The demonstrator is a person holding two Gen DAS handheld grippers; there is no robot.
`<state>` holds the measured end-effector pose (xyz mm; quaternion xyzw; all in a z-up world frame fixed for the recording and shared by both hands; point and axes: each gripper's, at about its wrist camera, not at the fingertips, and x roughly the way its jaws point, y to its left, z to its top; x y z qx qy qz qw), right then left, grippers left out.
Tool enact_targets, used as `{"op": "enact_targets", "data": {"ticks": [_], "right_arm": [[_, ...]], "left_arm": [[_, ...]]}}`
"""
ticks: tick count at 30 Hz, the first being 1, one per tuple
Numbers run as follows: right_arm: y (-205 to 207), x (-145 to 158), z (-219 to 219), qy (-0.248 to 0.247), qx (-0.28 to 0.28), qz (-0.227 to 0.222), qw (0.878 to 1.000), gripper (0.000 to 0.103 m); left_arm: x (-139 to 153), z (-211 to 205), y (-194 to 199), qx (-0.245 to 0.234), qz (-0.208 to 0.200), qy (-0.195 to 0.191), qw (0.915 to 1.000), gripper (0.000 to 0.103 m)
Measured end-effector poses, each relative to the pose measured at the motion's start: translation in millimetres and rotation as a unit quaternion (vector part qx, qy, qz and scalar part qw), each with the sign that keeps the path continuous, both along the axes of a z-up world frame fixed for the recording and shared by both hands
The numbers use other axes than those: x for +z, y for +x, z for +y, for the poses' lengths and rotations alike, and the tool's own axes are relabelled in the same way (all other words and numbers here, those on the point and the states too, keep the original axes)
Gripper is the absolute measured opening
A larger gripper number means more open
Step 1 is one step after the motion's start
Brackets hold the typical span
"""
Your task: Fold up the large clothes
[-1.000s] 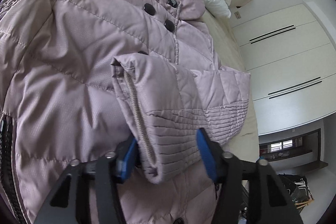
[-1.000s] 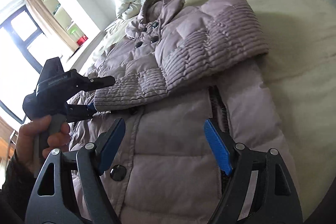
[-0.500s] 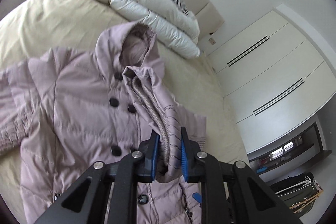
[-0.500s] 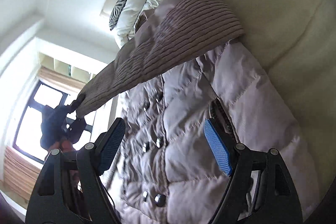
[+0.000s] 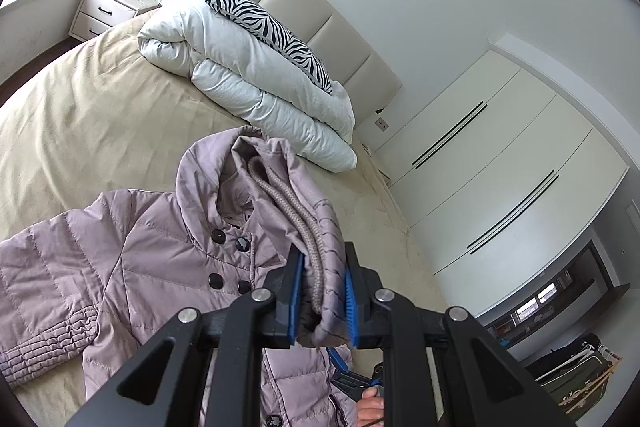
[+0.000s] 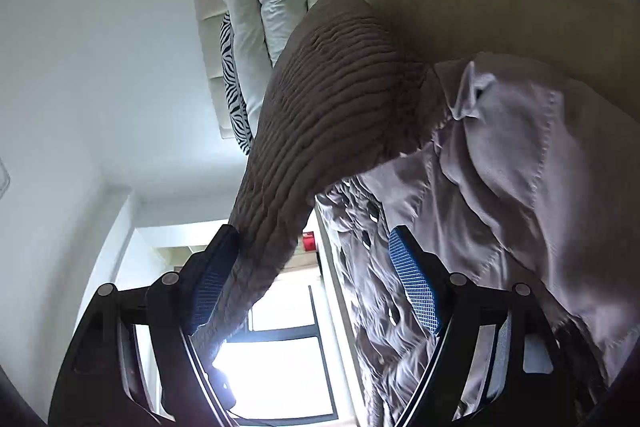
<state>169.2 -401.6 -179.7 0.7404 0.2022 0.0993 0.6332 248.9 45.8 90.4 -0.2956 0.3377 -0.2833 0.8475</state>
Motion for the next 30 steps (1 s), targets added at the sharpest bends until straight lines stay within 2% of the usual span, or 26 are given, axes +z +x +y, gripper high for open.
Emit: {"op": "enact_targets", "data": {"ticks": [2,7,11,13,17,21,25,27,30], "right_arm": [[13.0,-5.5,2.9,0.010,-0.012,0.007,1.000,0.078],[34.9,-19.8,-1.3,-0.005,-0.032,0.039,0.999,0.078],[34.7,-16.8,-16.3,-0.024,-0.057,0.038,0.997,0.078],[17.7,-8.5,-27.2,-0.049,-0.077,0.036,0.995,0.078],[-1.4,-2.1,-55.5,-0.082,-0.101,0.042,0.991,0.077],[-11.6,-16.2,-78.1,-0.064,-0.102,0.047,0.992,0.077],[-11.4,-24.9,-89.9,-0.078,-0.081,0.043,0.993,0.071],[-13.9,-20.0,-93.2,-0.097,-0.068,0.040,0.992,0.071],[-35.7,-1.9,-91.6,-0.147,-0.051,0.069,0.985,0.072]], "left_arm": [[-2.3,7.3,0.6,0.007,0.000,-0.006,1.0000,0.019],[-10.0,27.5,6.8,0.025,0.001,-0.010,0.9996,0.020],[-26.4,38.9,13.8,0.036,0.015,-0.009,0.9992,0.019],[-39.4,40.6,18.3,0.039,0.026,-0.007,0.9989,0.019],[-79.6,33.0,31.5,0.036,0.062,0.002,0.9975,0.020],[-131.4,23.8,48.1,0.039,0.111,0.017,0.9929,0.020],[-181.4,20.6,57.4,0.044,0.156,0.049,0.9855,0.020],[-198.7,28.5,59.0,0.056,0.172,0.048,0.9822,0.020],[-211.3,36.0,61.1,0.061,0.180,0.051,0.9805,0.021]]}}
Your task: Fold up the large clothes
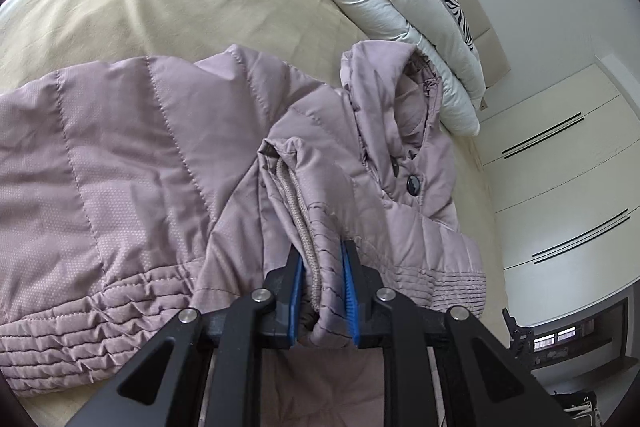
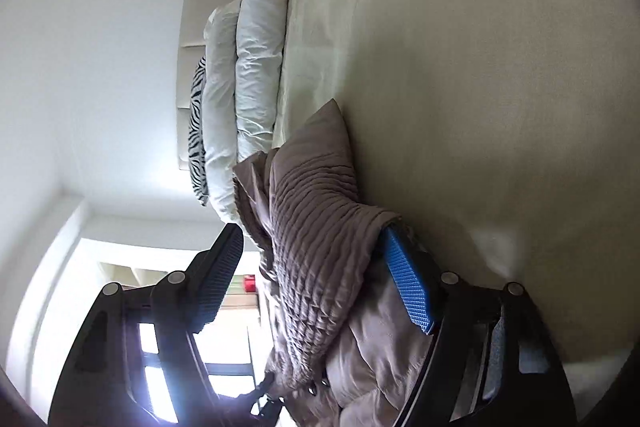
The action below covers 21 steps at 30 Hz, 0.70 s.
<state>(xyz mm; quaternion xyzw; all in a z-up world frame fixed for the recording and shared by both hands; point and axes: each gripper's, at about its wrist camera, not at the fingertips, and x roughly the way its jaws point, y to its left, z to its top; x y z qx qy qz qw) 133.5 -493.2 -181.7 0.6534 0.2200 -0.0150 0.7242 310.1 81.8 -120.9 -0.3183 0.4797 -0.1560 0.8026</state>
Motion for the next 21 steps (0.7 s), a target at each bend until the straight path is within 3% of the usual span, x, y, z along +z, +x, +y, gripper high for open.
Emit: {"op": "enact_targets", "data": {"ticks": [5,8,10,13,16,18,21], "right_arm": [[-7.9,66.4,5.8,-0.106,0.013,-0.014,0.994,0.073],[33.1,107.8,26.7,-0.170,0.068,-0.039,0.982,0.073],[63.5,117.0,41.5,-0.188,0.101,-0.050,0.976,0.073],[98.5,99.2,47.5,-0.167,0.123,-0.025,0.978,0.073],[117.4,52.7,42.8,-0.145,0.126,0.035,0.981,0.072],[117.3,30.2,40.4,-0.135,0.130,0.023,0.982,0.065],[111.9,32.5,48.6,-0.179,0.144,0.016,0.973,0.063]], "left_arm": [[1.4,-2.4,4.3,-0.003,-0.007,0.023,0.9997,0.021],[2.0,-5.4,9.0,-0.006,-0.009,0.036,0.9993,0.022],[-1.0,-6.0,11.8,-0.008,-0.005,0.041,0.9991,0.022],[-8.6,-2.9,12.2,-0.006,0.000,0.037,0.9993,0.024],[-15.9,0.6,13.0,-0.004,-0.001,0.031,0.9995,0.027],[-19.8,1.0,12.3,-0.005,-0.004,0.030,0.9995,0.027],[-22.3,1.8,11.4,-0.002,-0.010,0.027,0.9996,0.027]]}}
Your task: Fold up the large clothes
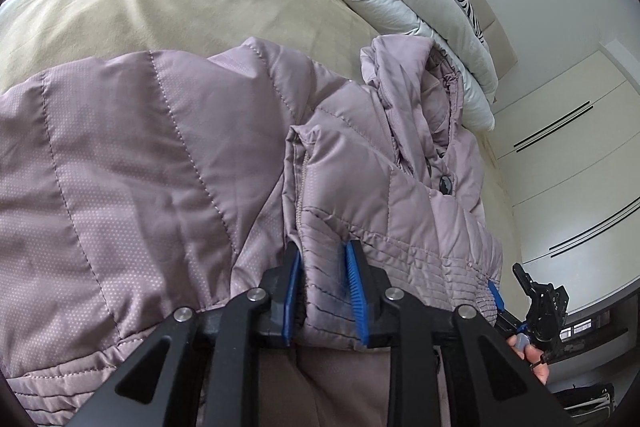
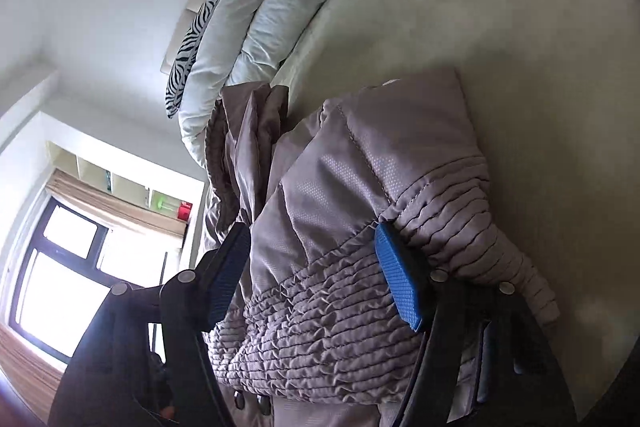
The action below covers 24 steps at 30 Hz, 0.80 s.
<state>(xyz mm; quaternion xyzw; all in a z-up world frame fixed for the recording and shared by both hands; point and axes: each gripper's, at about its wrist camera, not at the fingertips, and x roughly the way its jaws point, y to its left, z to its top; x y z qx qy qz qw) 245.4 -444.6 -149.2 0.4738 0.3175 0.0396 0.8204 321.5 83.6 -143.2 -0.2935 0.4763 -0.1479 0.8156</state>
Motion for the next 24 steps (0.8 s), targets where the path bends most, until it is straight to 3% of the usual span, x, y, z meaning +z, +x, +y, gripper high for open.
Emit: {"op": "enact_targets", "data": {"ticks": [2,4,5,6,9,10,13,15,17,20,24], "right_arm": [[-2.7,12.6,6.1,-0.024,-0.003,0.004,1.000,0.064],[-8.0,28.5,7.6,-0.028,-0.009,-0.025,0.999,0.069],[-8.6,32.2,6.3,-0.029,-0.018,-0.029,0.999,0.078],[-7.9,31.0,4.1,-0.032,-0.031,-0.021,0.999,0.087],[7.0,1.8,-2.7,-0.017,-0.023,0.018,0.999,0.087],[8.6,0.1,0.4,-0.040,-0.009,0.017,0.999,0.087],[-2.7,25.2,20.0,-0.110,-0.001,0.017,0.994,0.087],[-23.0,44.8,29.7,-0.107,-0.001,-0.014,0.994,0.087],[-48.3,63.1,42.6,-0.094,0.010,-0.045,0.995,0.087],[-82.8,82.2,68.3,-0.089,0.042,-0.067,0.993,0.087],[-123.1,97.1,100.3,-0.072,0.073,-0.084,0.991,0.087]], "left_arm": [[0.7,-0.3,-1.1,0.000,-0.004,-0.001,1.0000,0.027],[-0.2,-0.3,-2.0,0.002,-0.007,0.000,1.0000,0.028],[-0.3,-0.4,-2.3,0.002,-0.008,0.000,1.0000,0.028],[-0.2,-0.2,-2.4,0.002,-0.008,-0.001,1.0000,0.028],[2.3,2.2,-5.1,-0.002,-0.012,-0.011,0.9999,0.031],[6.8,3.9,-8.7,-0.002,-0.015,-0.009,0.9998,0.036],[32.9,21.3,-33.3,0.015,-0.045,-0.029,0.9985,0.070],[50.8,46.9,-61.9,0.044,-0.069,-0.068,0.9943,0.082],[63.8,78.9,-97.8,0.075,-0.087,-0.109,0.9874,0.088],[69.7,137.3,-162.2,0.140,-0.101,-0.146,0.9740,0.088],[48.0,218.7,-254.6,0.265,-0.098,-0.216,0.9346,0.089]]}}
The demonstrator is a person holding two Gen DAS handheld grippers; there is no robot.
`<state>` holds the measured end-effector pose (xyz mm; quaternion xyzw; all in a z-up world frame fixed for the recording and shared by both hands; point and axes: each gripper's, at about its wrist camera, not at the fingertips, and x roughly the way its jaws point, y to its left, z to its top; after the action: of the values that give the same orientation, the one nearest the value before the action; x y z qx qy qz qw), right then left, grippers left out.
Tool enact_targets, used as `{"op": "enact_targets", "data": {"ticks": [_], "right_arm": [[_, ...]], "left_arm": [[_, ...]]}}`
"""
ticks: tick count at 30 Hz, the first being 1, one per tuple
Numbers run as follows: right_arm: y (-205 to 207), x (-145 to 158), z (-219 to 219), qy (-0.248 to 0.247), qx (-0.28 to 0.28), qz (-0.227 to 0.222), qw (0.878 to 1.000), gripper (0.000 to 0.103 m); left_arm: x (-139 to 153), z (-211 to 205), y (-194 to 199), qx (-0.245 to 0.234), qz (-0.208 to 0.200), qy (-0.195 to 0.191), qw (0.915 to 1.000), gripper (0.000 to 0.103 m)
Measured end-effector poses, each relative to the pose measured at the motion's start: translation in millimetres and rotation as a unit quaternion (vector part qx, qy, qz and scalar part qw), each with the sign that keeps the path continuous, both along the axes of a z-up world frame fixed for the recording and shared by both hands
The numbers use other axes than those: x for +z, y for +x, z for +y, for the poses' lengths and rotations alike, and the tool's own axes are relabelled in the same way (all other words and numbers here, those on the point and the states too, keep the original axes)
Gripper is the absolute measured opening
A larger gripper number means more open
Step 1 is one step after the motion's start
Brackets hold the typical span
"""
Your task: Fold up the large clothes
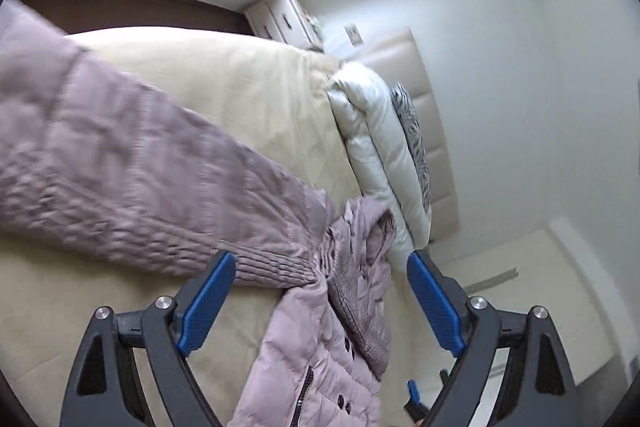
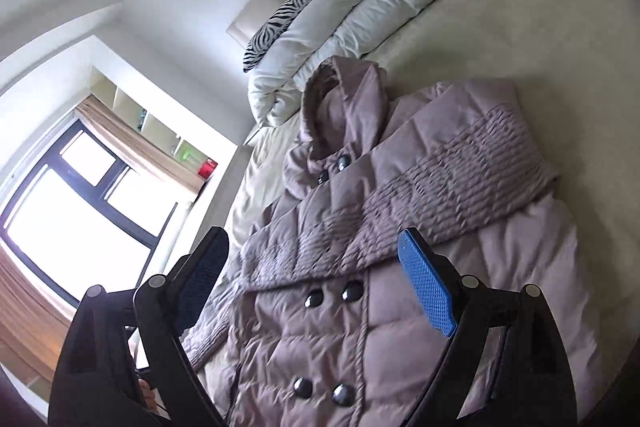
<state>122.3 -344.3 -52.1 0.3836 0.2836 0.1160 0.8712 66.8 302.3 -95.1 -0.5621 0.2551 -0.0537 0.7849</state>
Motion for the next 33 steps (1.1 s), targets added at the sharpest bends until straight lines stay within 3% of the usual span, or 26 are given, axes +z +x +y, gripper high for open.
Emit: {"op": "enact_targets", "data": {"ticks": [4,7,11,16,18,19,21,22,24,26,30,32,33], "right_arm": [[-30.4,8.8,31.8,0.022,0.021,0.003,1.000,0.087],[-47.1,13.2,53.1,0.013,0.034,0.009,0.999,0.087],[-64.2,15.2,69.2,0.019,0.041,0.015,0.999,0.087],[-80.1,18.1,71.3,0.020,0.036,0.020,0.999,0.087],[-84.2,17.3,69.8,0.019,0.033,0.022,0.999,0.087],[-86.4,16.5,69.0,0.019,0.032,0.023,0.999,0.087],[-90.4,13.5,68.0,0.022,0.033,0.027,0.999,0.087],[-91.9,11.6,67.4,0.022,0.034,0.030,0.999,0.087],[-95.6,7.6,66.3,0.021,0.036,0.034,0.999,0.087],[-99.1,3.5,64.3,0.022,0.036,0.038,0.998,0.087],[-101.6,-4.1,58.1,0.028,0.034,0.044,0.998,0.087],[-100.8,-6.6,55.8,0.035,0.036,0.046,0.998,0.087],[-100.3,-7.1,55.3,0.036,0.037,0.047,0.998,0.087]], "left_arm": [[-19.9,49.6,-73.3,0.118,0.026,-0.021,0.9925,0.089],[-38.8,71.2,-97.5,0.171,0.050,-0.056,0.9825,0.089],[-60.1,83.4,-99.8,0.208,0.067,-0.109,0.9697,0.086],[-77.1,100.2,-93.8,0.265,0.082,-0.150,0.9491,0.082],[-78.8,105.9,-89.7,0.277,0.080,-0.147,0.9463,0.078],[-80.7,107.8,-86.8,0.281,0.083,-0.144,0.9451,0.069],[-87.4,113.3,-83.6,0.287,0.094,-0.149,0.9415,0.039],[-91.8,116.2,-81.8,0.286,0.098,-0.154,0.9405,0.019],[-92.5,119.8,-78.8,0.280,0.101,-0.154,0.9421,0.019],[-73.2,119.9,-75.4,0.265,0.087,-0.116,0.9533,0.018],[-5.3,99.1,-44.5,0.198,0.044,0.015,0.9791,0.018],[34.6,68.8,-23.5,0.151,0.019,0.104,0.9828,0.018],[53.8,48.2,-12.1,0.123,0.007,0.154,0.9803,0.018]]}}
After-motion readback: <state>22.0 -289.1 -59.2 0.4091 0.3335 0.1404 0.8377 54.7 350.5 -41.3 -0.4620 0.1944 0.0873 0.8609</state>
